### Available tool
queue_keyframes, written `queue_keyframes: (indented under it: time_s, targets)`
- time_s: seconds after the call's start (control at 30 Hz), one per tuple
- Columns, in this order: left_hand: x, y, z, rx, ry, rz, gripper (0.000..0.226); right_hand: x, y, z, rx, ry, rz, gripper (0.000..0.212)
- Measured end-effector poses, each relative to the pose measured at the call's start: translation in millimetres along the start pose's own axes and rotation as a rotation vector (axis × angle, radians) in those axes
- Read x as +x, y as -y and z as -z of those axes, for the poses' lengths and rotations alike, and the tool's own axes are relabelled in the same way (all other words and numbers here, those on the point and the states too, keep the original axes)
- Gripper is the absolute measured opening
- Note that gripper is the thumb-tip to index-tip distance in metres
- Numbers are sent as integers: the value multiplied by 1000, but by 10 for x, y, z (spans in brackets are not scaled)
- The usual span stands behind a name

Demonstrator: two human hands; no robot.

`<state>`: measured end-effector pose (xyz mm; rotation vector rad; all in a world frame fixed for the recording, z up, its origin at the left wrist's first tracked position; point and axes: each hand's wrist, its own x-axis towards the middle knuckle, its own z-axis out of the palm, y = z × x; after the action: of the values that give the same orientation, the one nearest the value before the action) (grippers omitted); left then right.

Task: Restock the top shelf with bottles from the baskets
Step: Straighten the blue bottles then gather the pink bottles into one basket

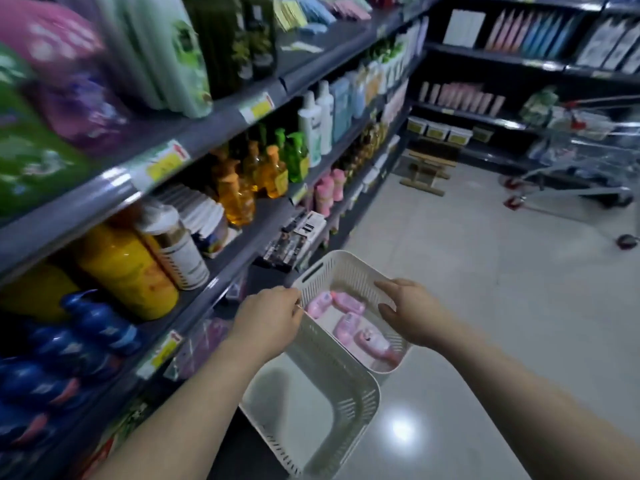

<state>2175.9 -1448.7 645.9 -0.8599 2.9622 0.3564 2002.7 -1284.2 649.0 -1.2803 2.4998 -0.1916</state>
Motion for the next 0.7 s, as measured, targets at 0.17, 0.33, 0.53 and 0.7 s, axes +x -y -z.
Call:
queue_keyframes:
  time_s: [0.17,0.33,0.53,0.7]
  targets:
    - [571,66,-691,-35,157,29,21,390,-453,-570,41,100,-83,51]
    - [1326,226,-1337,-60,242,26,17,824,-756,-1159,109,131,-172,49]
    - [2303,354,-2275,-28,394,2,18,1421,-1039,-1871,141,139,-296,39]
    - [2835,460,-3115,-30,498,116,28,1767,-1298,-2412,164,169,-396,43]
